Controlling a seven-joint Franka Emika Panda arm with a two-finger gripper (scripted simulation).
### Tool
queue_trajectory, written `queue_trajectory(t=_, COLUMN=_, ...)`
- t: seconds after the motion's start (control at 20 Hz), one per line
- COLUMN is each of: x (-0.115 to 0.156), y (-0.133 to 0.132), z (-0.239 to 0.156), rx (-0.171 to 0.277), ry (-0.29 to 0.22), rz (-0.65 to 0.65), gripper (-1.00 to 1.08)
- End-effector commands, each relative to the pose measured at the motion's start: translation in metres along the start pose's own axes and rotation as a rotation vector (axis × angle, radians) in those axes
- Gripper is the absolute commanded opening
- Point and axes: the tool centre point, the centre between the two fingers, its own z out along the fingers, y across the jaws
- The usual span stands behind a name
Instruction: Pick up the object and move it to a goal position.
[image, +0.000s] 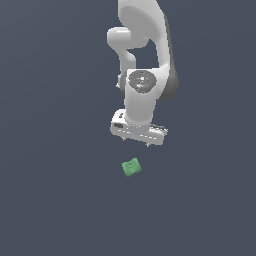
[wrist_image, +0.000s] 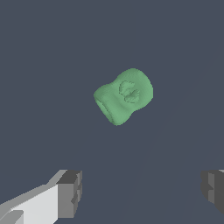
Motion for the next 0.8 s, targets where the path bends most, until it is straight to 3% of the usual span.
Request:
queue_trajectory(t=0.0, x=0.006, y=0.000, z=0.003, rx=0.002, ry=0.000, rz=0.075, gripper=1.00)
queue_trajectory(t=0.75, x=0.038, y=-0.001, z=0.025, rx=0.012, ry=0.005, rz=0.511, gripper=1.00)
